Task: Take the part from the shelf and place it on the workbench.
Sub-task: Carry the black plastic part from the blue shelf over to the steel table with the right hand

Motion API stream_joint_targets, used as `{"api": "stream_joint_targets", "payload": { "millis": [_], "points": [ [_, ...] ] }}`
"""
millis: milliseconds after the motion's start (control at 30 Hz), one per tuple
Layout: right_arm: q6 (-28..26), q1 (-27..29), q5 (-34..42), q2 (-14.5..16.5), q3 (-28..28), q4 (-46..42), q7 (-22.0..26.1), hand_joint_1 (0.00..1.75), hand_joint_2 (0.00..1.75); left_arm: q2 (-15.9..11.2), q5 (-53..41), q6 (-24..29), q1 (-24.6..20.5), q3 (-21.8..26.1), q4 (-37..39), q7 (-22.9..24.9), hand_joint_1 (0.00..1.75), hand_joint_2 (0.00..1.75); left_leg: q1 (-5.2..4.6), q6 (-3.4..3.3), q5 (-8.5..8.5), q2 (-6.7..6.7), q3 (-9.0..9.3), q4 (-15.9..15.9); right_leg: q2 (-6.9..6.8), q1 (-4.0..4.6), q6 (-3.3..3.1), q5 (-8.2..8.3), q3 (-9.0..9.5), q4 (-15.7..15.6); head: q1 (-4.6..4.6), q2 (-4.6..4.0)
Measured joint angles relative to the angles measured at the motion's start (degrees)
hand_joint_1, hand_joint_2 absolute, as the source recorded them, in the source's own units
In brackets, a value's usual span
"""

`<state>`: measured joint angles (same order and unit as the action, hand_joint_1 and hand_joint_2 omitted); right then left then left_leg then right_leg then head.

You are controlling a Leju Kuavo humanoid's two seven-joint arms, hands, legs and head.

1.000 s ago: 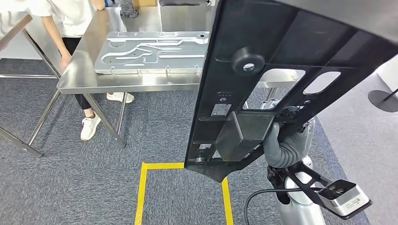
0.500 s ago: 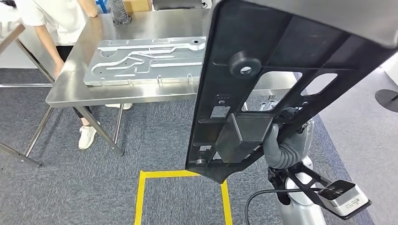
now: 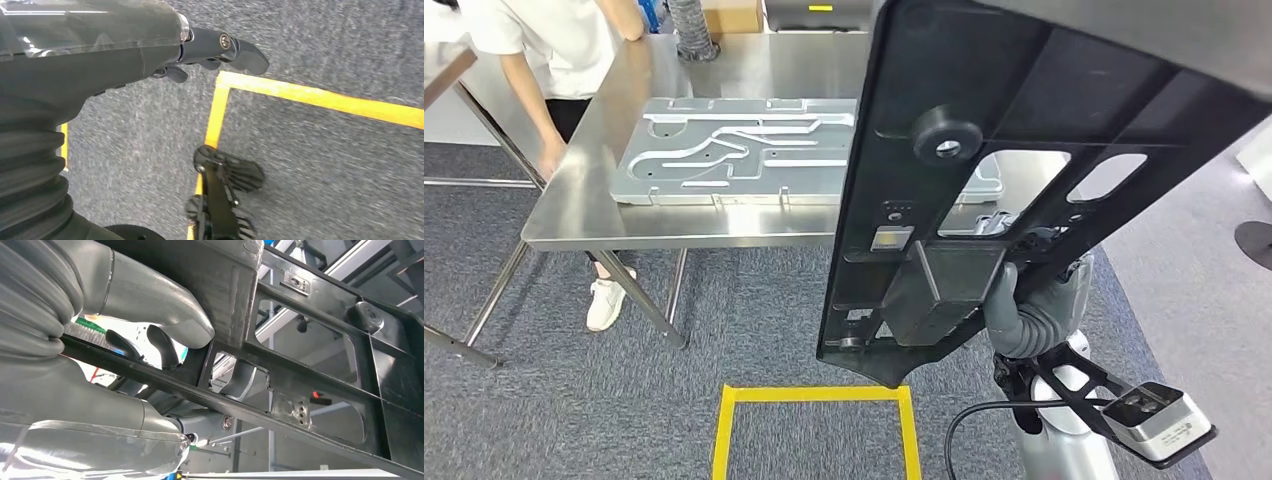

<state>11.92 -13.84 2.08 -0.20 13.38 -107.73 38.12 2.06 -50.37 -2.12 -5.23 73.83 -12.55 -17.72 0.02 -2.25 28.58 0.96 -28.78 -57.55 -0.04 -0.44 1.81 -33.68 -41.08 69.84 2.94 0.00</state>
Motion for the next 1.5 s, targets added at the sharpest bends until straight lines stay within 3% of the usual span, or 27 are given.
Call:
{"api": "stream_joint_targets", "payload": {
  "millis": [67, 100, 133, 233, 300, 333, 400, 433, 467, 500, 600, 633, 733, 800, 900, 933, 967, 1000, 1067, 1100, 1167, 1267, 1333, 1400, 1433, 1467, 1500],
  "points": [
    [-0.1, 0.0, 0.0, 0.0, 0.0, 0.0, 0.0, 1.75, 1.75, 0.1, 0.0, 0.0, 0.0, 0.0, 0.0, 0.0, 0.00, 1.75, -0.07, 0.37, 1.51, 0.19, 1.55, 0.0, 0.08, 0.33, -0.78, 7.61, 0.93, -7.3, 0.00, 0.00],
    [-0.1, 0.1, 0.0, 0.0, 0.0, 0.1, 0.0, 1.75, 1.75, 0.1, -0.1, 0.0, -0.1, 0.0, 0.0, 0.0, 0.00, 1.75, -0.11, 0.67, 2.22, 0.26, 2.06, 0.2, 0.17, 0.56, -1.23, 10.60, 1.33, -9.7, 0.00, 0.00],
    [-0.1, 0.1, 0.0, 0.0, 0.0, 0.1, 0.0, 1.75, 1.75, 0.2, -0.1, 0.0, -0.1, 0.0, 0.0, 0.0, 0.00, 1.75, -0.14, 1.00, 2.54, 0.32, 2.57, 0.2, 0.29, 0.73, -1.64, 12.37, 1.60, -11.1, 0.00, 0.00],
    [-0.2, 0.2, -0.1, 0.0, 0.0, 0.0, 0.0, 1.75, 1.75, 0.1, -0.2, 0.0, -0.2, 0.0, 0.0, 0.0, 0.00, 1.75, -0.16, 2.08, 1.66, 0.21, 2.83, -1.4, 0.44, 0.52, -2.65, 12.19, 3.34, -12.5, 0.01, 0.01],
    [-0.3, 0.2, -0.1, 0.0, 0.0, 0.0, 0.0, 1.75, 1.75, 0.1, -0.4, 0.0, -0.3, 0.0, 0.0, 0.0, 0.00, 1.75, -0.02, 2.49, 1.42, -0.01, -0.14, -6.9, 0.33, 0.23, -3.16, 11.65, 4.99, -13.1, 0.02, 0.01],
    [-0.4, 0.2, -0.2, 0.0, 0.0, 0.0, 0.0, 1.75, 1.75, 0.1, -0.5, 0.0, -0.4, 0.0, 0.0, 0.1, 0.00, 1.75, 0.12, 2.70, 2.34, -0.12, -2.36, -10.4, 0.28, 0.24, -3.34, 11.19, 5.62, -13.2, 0.01, 0.00],
    [-0.7, 0.3, -0.3, 0.0, 0.0, 0.0, 0.0, 1.75, 1.75, 0.1, -0.6, 0.1, -0.3, 0.0, 0.0, 0.1, 0.00, 1.75, 0.44, 3.15, 6.40, -0.23, -6.70, -15.2, 0.31, 0.22, -3.43, 10.12, 6.72, -13.2, 0.01, 0.00],
    [-1.0, 0.3, -0.3, 0.0, -0.1, 0.0, 0.0, 1.75, 1.75, 0.1, -0.6, 0.2, -0.2, 0.0, 0.0, 0.1, 0.00, 1.75, 0.58, 3.35, 7.98, -0.30, -7.98, -15.4, 0.37, 0.20, -3.39, 9.54, 7.37, -13.2, 0.01, 0.00],
    [-1.3, 0.4, -0.3, 0.0, -0.1, 0.1, 0.0, 1.75, 1.75, 0.1, -0.6, 0.3, -0.1, 0.0, 0.0, 0.1, 0.00, 1.75, 0.70, 3.47, 8.05, -0.38, -8.50, -14.1, 0.42, 0.19, -3.31, 8.94, 8.11, -13.2, 0.01, 0.00],
    [-1.6, 0.3, -0.3, -0.1, -0.3, 0.1, 0.0, 1.75, 1.75, 0.1, -0.6, 0.3, -0.1, 0.0, 0.0, 0.1, 0.00, 1.75, 0.78, 3.58, 6.23, -0.47, -8.33, -11.4, 0.45, 0.17, -3.17, 8.32, 8.90, -13.2, 0.01, 0.00],
    [-2.4, 0.0, -0.2, -0.2, -1.4, 0.5, 0.0, 1.75, 1.75, 0.0, -0.5, 0.4, 0.0, 0.0, 0.0, 0.0, 0.00, 1.75, 0.69, 3.31, -3.39, -0.69, -6.89, -1.8, 0.48, 0.26, -2.48, 6.70, 10.38, -12.8, 0.00, 0.00],
    [-2.6, -0.3, -0.1, -0.3, -2.0, 0.8, 0.0, 1.75, 1.75, 0.0, -0.5, 0.4, 0.1, 0.0, 0.0, -0.2, 0.00, 1.75, 0.58, 2.97, -5.04, -0.70, -6.79, -0.5, 0.52, 0.29, -2.16, 6.36, 10.42, -12.8, 0.00, 0.00],
    [-3.3, -1.3, 0.5, -0.7, -4.7, 1.8, -0.2, 1.75, 1.75, 0.0, -0.3, 0.4, 0.0, 0.0, 0.0, -0.5, 0.00, 1.75, 0.42, 1.87, -5.58, -0.58, -6.61, -0.1, 0.45, 0.30, -1.00, 5.41, 10.35, -12.0, 0.00, 0.00],
    [-3.9, -2.4, 0.8, -1.2, -6.6, 2.8, -0.4, 1.75, 1.75, 0.0, -0.1, 0.3, -0.1, 0.0, 0.0, -0.5, 0.00, 1.75, 0.56, 1.21, -5.42, -0.56, -6.16, 0.2, 0.25, 0.25, -0.32, 3.29, 8.97, -8.0, -0.01, 0.00],
    [-5.8, -4.5, 0.4, -2.2, -10.1, 5.3, -0.7, 1.75, 1.75, -0.1, 0.0, 0.0, -0.2, 0.0, 0.0, -0.5, 0.00, 1.75, 0.49, 0.62, -4.94, -0.56, -5.85, 0.1, 0.15, 0.07, 0.18, -1.32, 2.78, 3.0, 0.00, 0.00],
    [-6.8, -5.2, -0.2, -2.7, -11.5, 6.4, -0.9, 1.75, 1.75, -0.2, -0.1, 0.0, -0.2, 0.0, 0.0, -0.5, 0.00, 1.75, 0.46, 0.57, -4.79, -0.52, -5.77, 0.1, 0.14, 0.05, 0.22, -1.47, 1.23, 5.0, 0.00, 0.00],
    [-8.0, -6.0, -1.0, -3.2, -13.1, 7.6, -1.2, 1.75, 1.75, -0.3, -0.1, 0.0, -0.1, 0.0, 0.0, -0.5, 0.00, 1.75, 0.44, 0.57, -4.61, -0.45, -5.63, 0.1, 0.14, 0.03, 0.17, -0.35, 0.72, 4.7, 0.00, 0.00],
    [-9.6, -6.9, -1.9, -3.8, -14.7, 8.7, -1.6, 1.75, 1.75, -0.3, -0.1, 0.0, -0.1, 0.0, 0.0, -0.6, 0.00, 1.75, 0.41, 0.62, -4.42, -0.37, -5.43, 0.0, 0.13, 0.04, 0.03, 1.88, 1.37, 2.2, 0.00, 0.00],
    [-12.6, -9.3, -4.0, -5.2, -17.6, 10.9, -2.3, 1.75, 1.75, -0.4, -0.1, -0.1, -0.1, 0.0, 0.0, -0.6, 0.00, 1.75, 0.22, 0.84, -3.96, -0.20, -5.12, -0.3, 0.14, 0.22, -0.48, 6.83, 4.29, -6.0, 0.00, -0.01],
    [-14.1, -10.7, -5.4, -5.9, -19.0, 12.1, -2.6, 1.75, 1.75, -0.4, -0.1, -0.1, -0.1, 0.0, 0.0, -0.7, 0.00, 1.75, 0.06, 1.02, -3.77, -0.16, -5.09, -0.4, 0.14, 0.31, -0.77, 8.23, 5.45, -9.1, 0.00, -0.01],
    [-17.7, -13.6, -9.5, -7.5, -21.5, 14.8, -3.9, 1.75, 1.75, -0.5, -0.2, -0.1, -0.1, 0.0, 0.0, -0.8, 0.00, 1.75, -0.22, 1.42, -3.52, -0.14, -5.18, -0.6, 0.18, 0.51, -1.23, 8.68, 6.22, -11.5, 0.00, 0.00],
    [-25.3, -17.8, -20.3, -10.2, -24.5, 19.3, -7.8, 1.75, 1.75, -0.7, -0.4, -0.2, -0.1, 0.0, 0.0, -1.1, 0.00, 1.75, -0.30, 2.14, -2.66, -0.24, -5.52, -1.4, 0.13, 0.03, -1.95, 8.71, 6.47, -12.1, 0.00, 0.00],
    [-29.9, -20.6, -29.8, -12.0, -24.9, 22.7, -11.2, 1.75, 1.75, -0.9, -0.6, -0.2, -0.1, 0.0, 0.0, -1.4, 0.00, 1.75, -0.16, 2.62, -0.01, -0.40, -7.63, -6.2, 0.05, -0.18, -2.41, 8.73, 6.77, -12.3, 0.00, 0.00],
    [-32.8, -23.3, -39.8, -14.0, -24.3, 27.1, -14.2, 1.75, 1.75, -1.0, -0.9, -0.3, -0.1, 0.0, 0.0, -1.5, 0.00, 1.75, 0.05, 2.96, 3.08, -0.47, -11.46, -13.9, 0.05, -0.14, -2.64, 8.57, 6.93, -12.3, 0.01, 0.00],
    [-33.7, -24.5, -44.7, -14.9, -23.8, 29.6, -15.5, 1.75, 1.75, -1.0, -1.0, -0.4, -0.1, 0.0, 0.0, -1.6, 0.00, 1.75, 0.15, 3.08, 3.54, -0.48, -12.92, -16.4, 0.06, -0.12, -2.66, 8.49, 7.03, -12.3, 0.01, 0.00],
    [-34.3, -25.7, -49.3, -15.7, -22.9, 32.0, -16.8, 1.75, 1.75, -1.0, -1.1, -0.6, -0.1, 0.0, 0.0, -1.6, 0.00, 1.75, 0.23, 3.14, 2.88, -0.51, -13.43, -16.9, 0.08, -0.11, -2.63, 8.38, 7.15, -12.3, 0.01, 0.00],
    [-34.7, -26.8, -53.7, -16.4, -21.8, 34.4, -18.0, 1.75, 1.75, -1.1, -1.2, -0.7, -0.1, 0.0, 0.0, -1.7, 0.00, 1.75, 0.29, 3.11, 1.17, -0.53, -12.81, -15.0, 0.12, -0.11, -2.57, 8.24, 7.34, -12.2, 0.01, 0.00]
  ]
}}
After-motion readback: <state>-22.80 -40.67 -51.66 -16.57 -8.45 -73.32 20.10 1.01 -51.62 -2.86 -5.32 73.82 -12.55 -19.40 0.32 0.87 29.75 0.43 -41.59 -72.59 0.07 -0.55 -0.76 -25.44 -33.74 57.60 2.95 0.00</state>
